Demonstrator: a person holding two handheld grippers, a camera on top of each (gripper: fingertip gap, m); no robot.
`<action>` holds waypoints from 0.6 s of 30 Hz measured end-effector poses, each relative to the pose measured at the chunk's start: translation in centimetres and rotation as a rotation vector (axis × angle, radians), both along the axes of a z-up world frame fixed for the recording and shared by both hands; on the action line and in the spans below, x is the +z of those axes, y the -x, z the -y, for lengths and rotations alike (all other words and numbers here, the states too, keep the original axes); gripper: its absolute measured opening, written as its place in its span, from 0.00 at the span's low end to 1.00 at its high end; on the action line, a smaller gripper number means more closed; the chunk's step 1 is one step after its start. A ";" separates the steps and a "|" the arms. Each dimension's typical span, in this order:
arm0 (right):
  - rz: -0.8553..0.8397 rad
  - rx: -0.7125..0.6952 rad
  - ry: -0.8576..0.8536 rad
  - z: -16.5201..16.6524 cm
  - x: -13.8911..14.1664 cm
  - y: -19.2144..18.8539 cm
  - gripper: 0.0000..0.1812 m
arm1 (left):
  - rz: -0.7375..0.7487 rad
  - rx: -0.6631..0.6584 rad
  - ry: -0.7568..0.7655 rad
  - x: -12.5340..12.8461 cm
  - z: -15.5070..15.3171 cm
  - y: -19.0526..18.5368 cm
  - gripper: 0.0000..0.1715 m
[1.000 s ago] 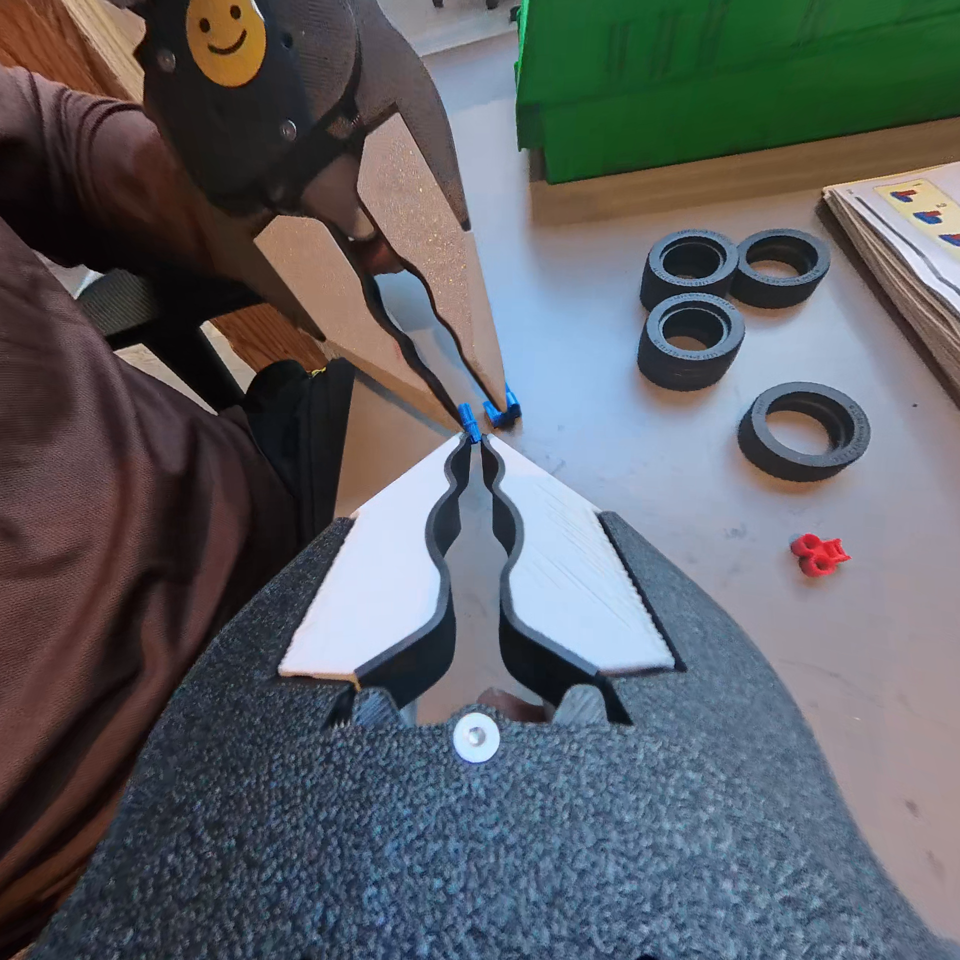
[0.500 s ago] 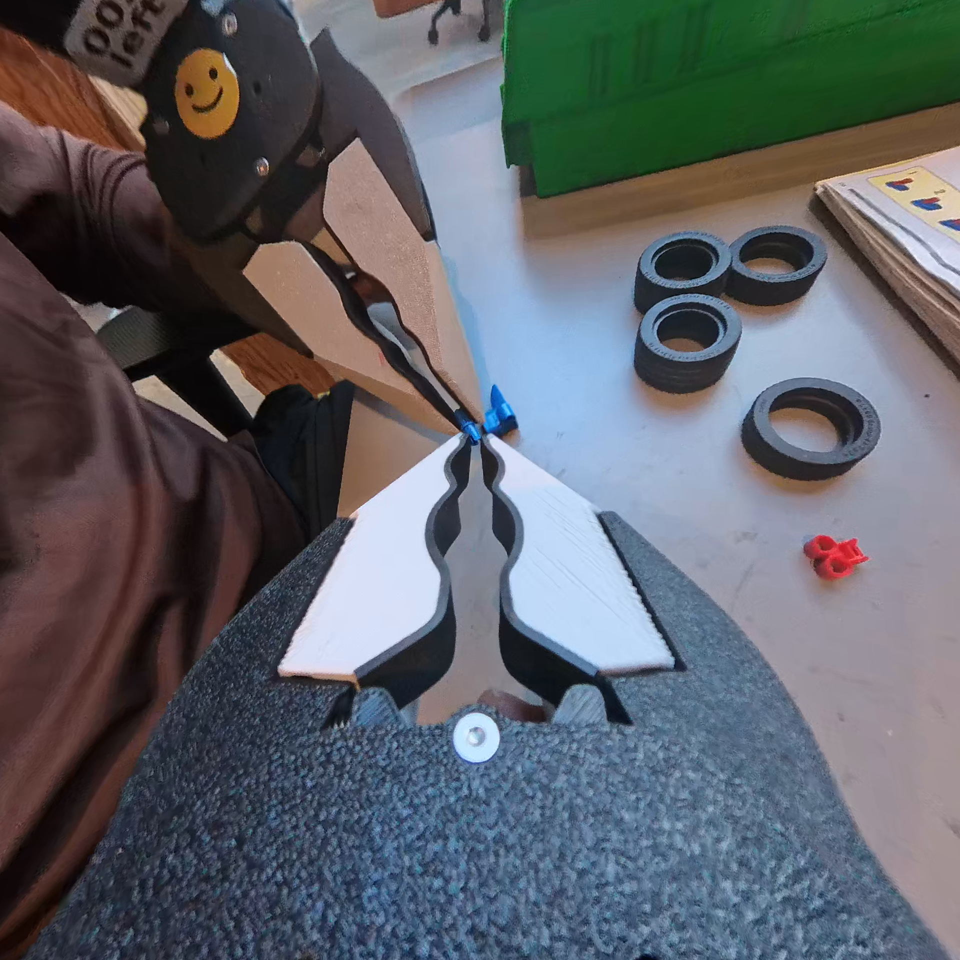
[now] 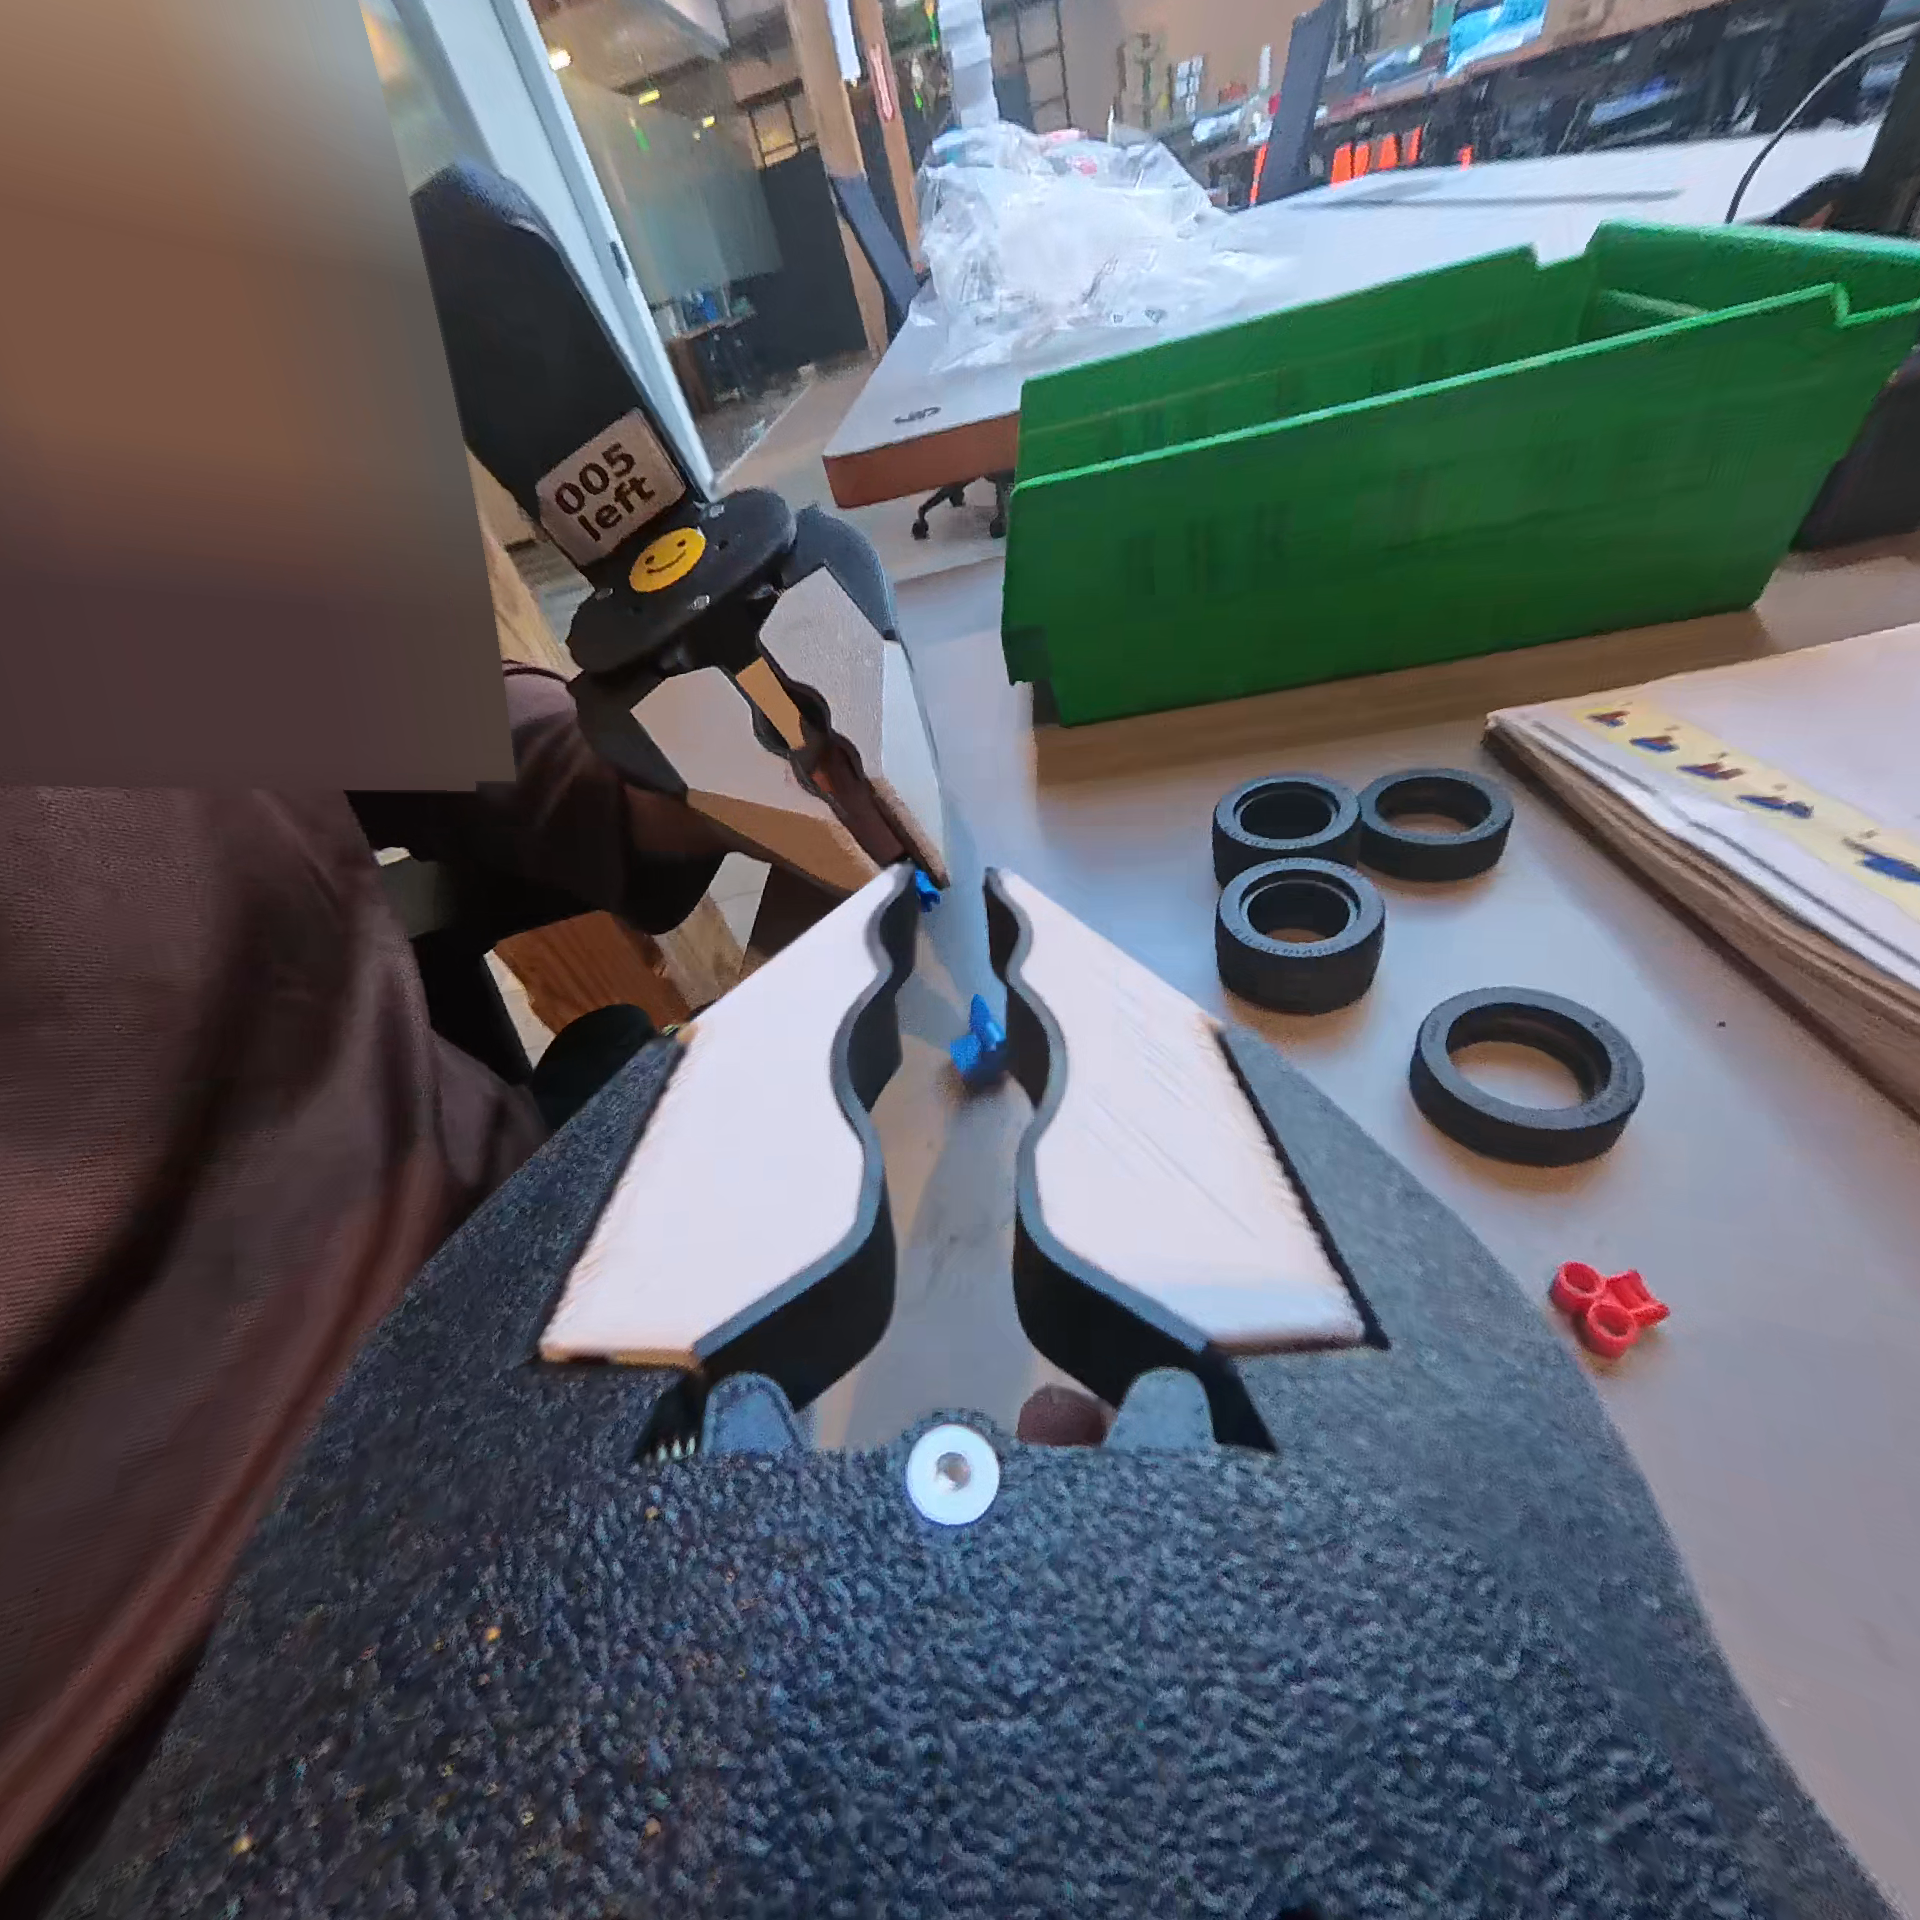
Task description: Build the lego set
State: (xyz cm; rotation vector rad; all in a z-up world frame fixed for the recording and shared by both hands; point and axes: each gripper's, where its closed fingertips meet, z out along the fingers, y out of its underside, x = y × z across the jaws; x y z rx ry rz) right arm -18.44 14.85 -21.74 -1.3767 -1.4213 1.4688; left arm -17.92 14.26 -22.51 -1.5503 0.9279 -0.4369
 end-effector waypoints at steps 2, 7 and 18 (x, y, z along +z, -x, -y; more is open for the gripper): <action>-0.013 0.001 -0.003 -0.2 0.1 0.0 0.01 | 0.019 0.010 0.011 0.1 -0.2 0.2 0.02; -0.029 0.041 0.090 -0.5 0.5 -0.1 0.00 | 0.094 0.000 0.028 0.8 -0.4 0.7 0.02; -0.029 0.128 0.165 1.2 0.7 0.2 0.03 | 0.094 -0.040 -0.027 1.3 0.3 0.2 0.02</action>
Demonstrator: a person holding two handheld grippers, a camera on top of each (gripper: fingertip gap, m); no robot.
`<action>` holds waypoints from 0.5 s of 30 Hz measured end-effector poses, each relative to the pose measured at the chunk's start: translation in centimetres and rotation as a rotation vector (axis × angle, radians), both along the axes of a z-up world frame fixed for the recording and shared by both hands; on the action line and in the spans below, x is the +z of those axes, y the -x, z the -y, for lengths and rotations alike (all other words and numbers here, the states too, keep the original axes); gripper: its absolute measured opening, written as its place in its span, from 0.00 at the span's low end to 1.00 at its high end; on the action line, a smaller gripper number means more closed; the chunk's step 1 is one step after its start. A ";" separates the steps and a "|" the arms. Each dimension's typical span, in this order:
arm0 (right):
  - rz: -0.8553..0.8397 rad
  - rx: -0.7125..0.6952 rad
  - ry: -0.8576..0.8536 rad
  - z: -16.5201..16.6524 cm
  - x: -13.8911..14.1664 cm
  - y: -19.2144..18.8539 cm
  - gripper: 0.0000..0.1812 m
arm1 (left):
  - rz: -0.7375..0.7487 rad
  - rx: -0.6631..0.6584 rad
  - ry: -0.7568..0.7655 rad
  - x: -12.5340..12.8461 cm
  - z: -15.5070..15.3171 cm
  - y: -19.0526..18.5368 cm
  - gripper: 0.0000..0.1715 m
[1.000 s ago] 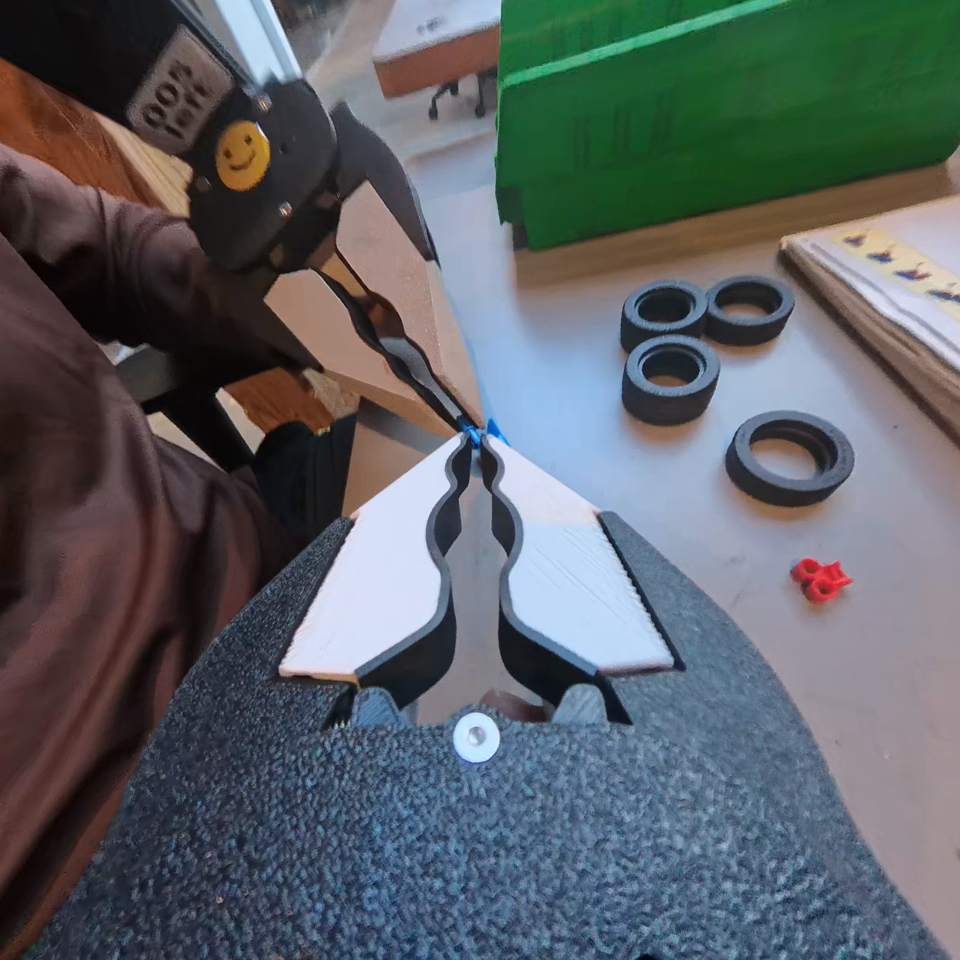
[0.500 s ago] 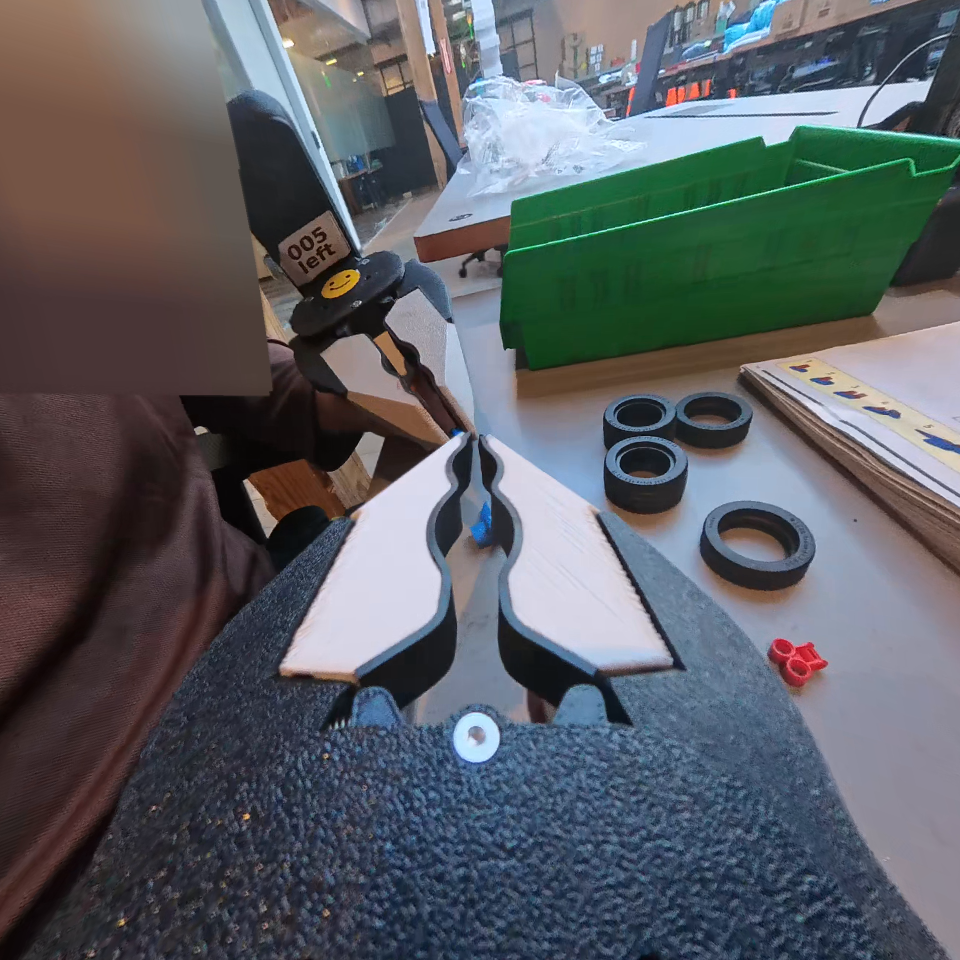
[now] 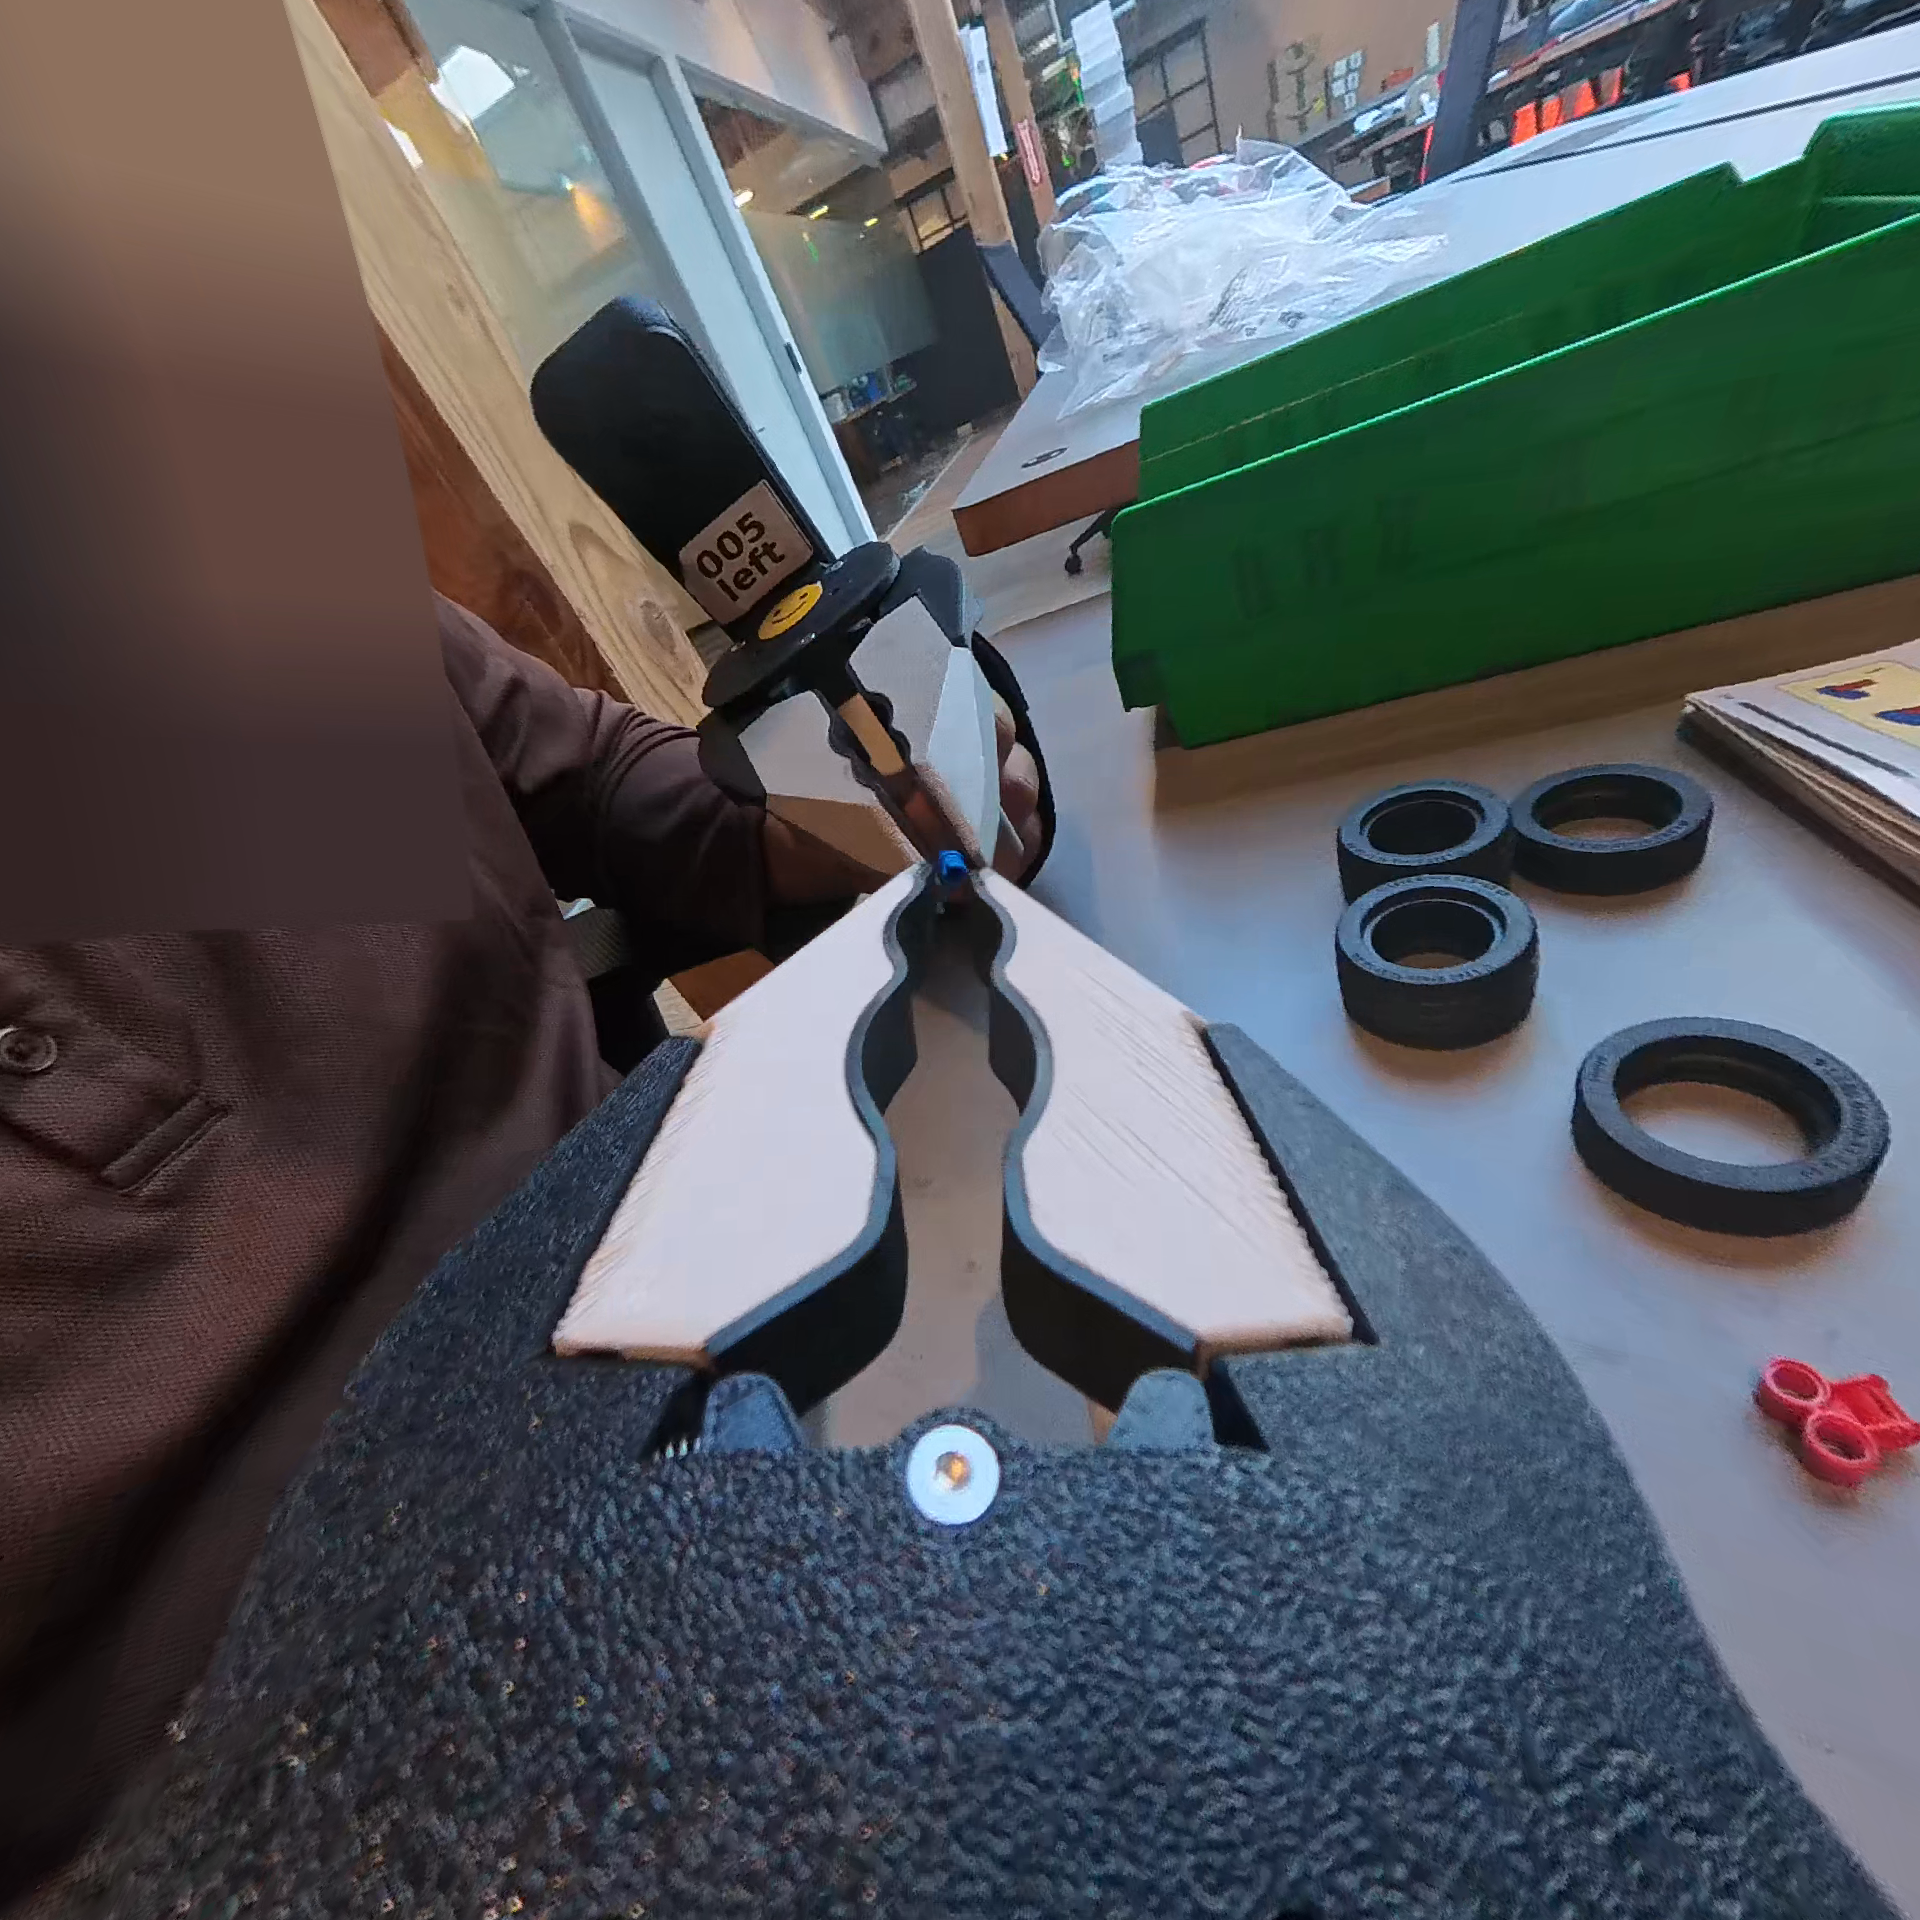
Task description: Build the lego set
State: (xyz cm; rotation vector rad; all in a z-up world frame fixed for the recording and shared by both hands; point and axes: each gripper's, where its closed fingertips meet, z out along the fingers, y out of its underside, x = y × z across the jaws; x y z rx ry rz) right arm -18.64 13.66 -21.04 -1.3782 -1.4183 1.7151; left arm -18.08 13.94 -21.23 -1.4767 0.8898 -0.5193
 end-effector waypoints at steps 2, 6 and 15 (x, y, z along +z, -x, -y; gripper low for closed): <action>-0.005 -0.007 -0.009 0.1 0.1 0.0 0.02 | 0.003 -0.005 -0.008 0.1 0.1 -0.1 0.02; 0.002 -0.008 0.000 0.1 0.1 0.1 0.02 | 0.006 -0.004 -0.012 0.2 0.1 -0.1 0.02; 0.019 -0.033 -0.067 0.2 -0.1 0.3 0.02 | 0.006 -0.007 0.025 -0.1 0.1 -0.2 0.02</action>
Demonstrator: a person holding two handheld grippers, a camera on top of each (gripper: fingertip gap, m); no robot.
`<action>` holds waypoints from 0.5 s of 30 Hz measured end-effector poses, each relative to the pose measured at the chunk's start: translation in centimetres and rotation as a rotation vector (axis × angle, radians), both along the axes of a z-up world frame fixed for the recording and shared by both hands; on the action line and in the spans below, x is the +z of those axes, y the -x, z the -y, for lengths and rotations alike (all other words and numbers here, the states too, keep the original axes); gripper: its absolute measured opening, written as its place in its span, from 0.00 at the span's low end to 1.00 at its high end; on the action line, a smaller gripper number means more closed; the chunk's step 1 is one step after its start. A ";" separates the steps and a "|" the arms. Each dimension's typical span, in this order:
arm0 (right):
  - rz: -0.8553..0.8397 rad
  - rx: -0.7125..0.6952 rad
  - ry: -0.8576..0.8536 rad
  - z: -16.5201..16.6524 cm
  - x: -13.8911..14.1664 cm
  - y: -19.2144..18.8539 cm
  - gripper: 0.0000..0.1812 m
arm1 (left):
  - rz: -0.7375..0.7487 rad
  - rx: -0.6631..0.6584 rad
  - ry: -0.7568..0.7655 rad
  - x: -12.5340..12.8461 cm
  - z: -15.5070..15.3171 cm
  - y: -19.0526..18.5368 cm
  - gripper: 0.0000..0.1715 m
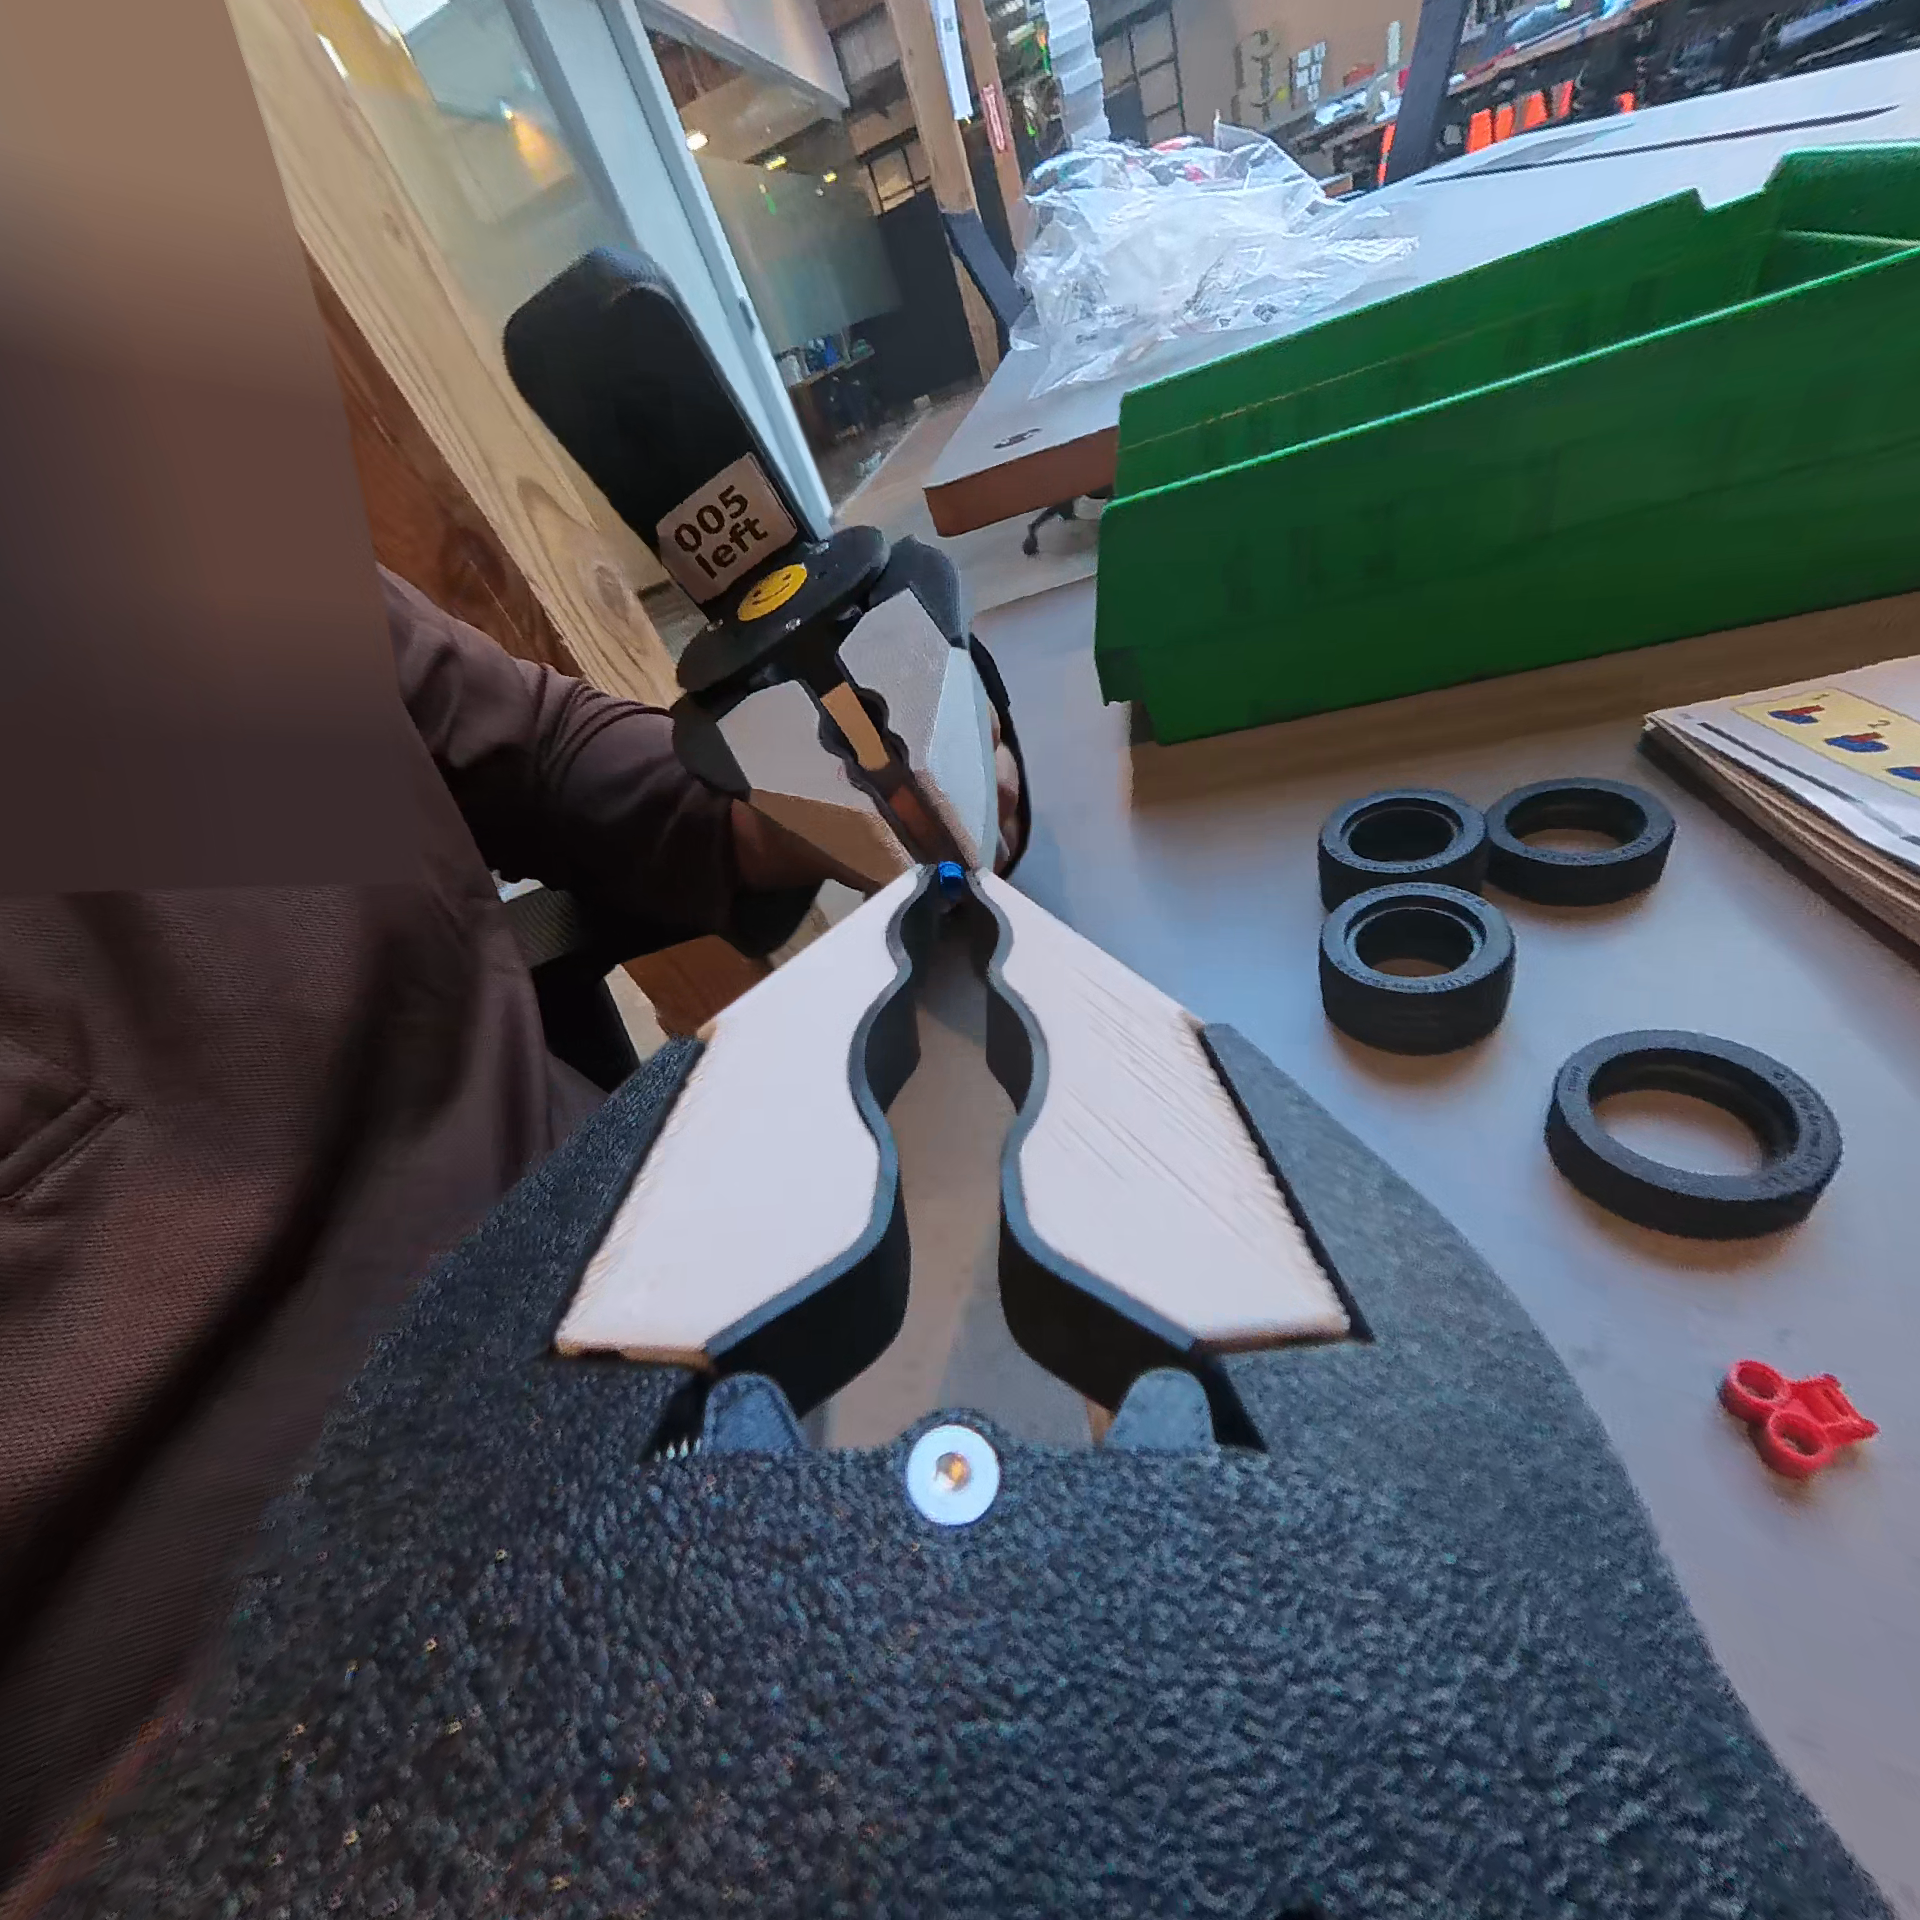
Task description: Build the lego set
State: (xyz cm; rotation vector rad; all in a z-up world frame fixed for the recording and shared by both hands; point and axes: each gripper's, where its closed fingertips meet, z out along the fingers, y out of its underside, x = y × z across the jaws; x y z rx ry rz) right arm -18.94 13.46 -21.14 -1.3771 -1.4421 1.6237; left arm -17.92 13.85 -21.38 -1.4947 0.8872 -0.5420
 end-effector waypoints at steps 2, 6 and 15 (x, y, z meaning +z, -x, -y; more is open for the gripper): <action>0.033 -0.024 -0.036 -0.3 -0.4 0.0 0.02 | -0.061 -0.008 0.081 -1.1 0.2 0.6 0.05; 0.199 -0.070 -0.167 -0.7 -2.9 -0.3 0.02 | -0.215 0.015 0.323 -4.3 1.0 3.1 0.11; 0.403 -0.099 -0.355 -0.4 -7.1 1.2 0.02 | -0.450 0.033 0.497 -9.2 1.1 3.3 0.07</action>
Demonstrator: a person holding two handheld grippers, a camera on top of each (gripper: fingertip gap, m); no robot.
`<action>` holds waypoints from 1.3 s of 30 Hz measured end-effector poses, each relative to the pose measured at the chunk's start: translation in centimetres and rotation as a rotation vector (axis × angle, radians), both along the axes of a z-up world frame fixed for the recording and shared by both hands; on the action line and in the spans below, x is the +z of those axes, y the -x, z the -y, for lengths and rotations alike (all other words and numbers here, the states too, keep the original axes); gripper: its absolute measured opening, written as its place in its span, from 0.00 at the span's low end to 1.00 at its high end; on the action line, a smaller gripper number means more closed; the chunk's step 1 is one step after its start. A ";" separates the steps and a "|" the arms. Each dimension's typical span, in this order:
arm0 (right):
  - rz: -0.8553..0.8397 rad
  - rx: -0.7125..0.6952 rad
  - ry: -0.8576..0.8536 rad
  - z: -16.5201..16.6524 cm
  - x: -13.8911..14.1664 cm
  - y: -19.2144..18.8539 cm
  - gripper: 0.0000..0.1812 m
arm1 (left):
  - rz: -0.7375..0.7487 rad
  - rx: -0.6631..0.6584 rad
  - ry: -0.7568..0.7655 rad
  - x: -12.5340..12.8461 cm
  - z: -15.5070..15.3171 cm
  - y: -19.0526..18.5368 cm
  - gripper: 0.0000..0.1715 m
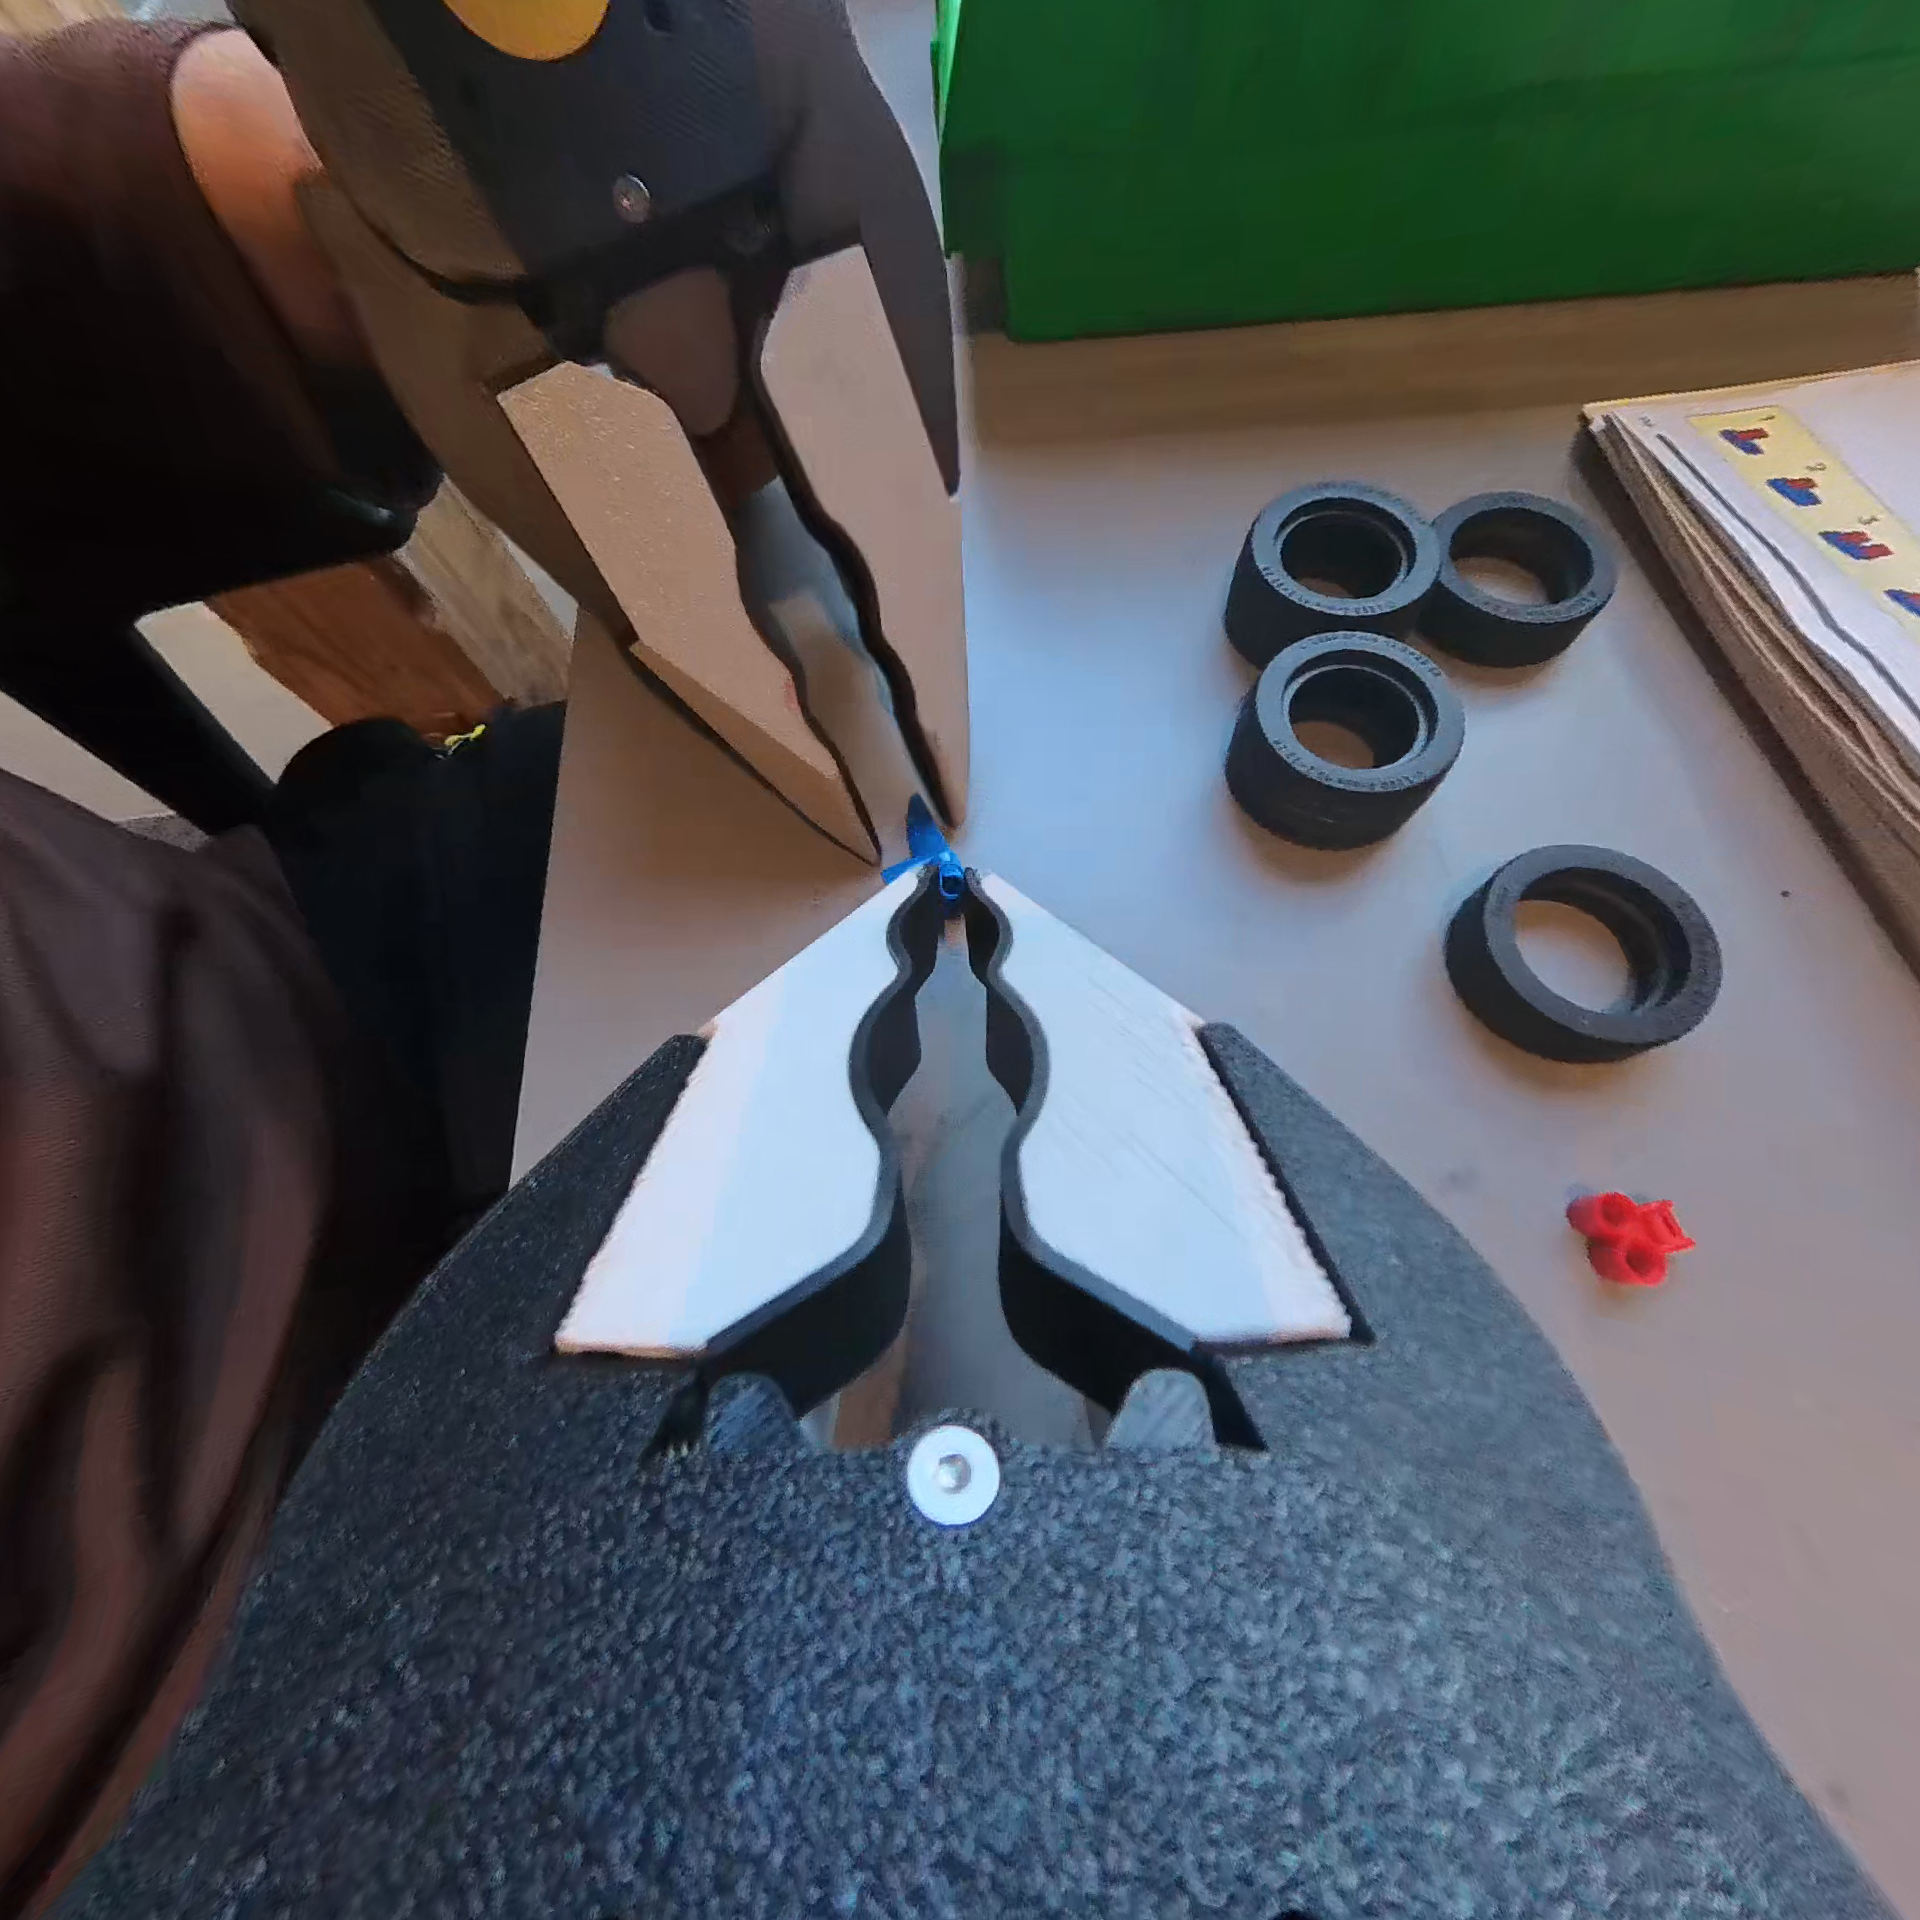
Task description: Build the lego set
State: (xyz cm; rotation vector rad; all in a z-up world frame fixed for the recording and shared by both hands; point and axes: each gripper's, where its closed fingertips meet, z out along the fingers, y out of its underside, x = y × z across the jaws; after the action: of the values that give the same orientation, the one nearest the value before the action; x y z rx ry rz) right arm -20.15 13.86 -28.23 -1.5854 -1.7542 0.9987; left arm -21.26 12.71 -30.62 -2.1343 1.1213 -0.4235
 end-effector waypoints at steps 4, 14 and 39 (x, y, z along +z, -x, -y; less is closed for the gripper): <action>0.019 -0.003 -0.016 -0.1 -0.3 0.2 0.02 | -0.006 0.013 0.035 -0.1 -0.1 0.0 0.02; 0.050 -0.003 -0.035 -0.1 -0.9 0.1 0.02 | 0.051 0.031 0.104 2.1 0.5 -0.4 0.02; 0.087 -0.023 0.005 -0.7 -1.5 -0.4 0.02 | 0.130 0.064 0.169 2.0 -0.8 -0.8 0.02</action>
State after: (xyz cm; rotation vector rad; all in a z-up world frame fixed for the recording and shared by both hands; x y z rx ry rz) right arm -19.76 14.54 -29.73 -1.6715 -1.7877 0.9369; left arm -20.42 13.50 -28.65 -2.2457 0.9714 -0.6374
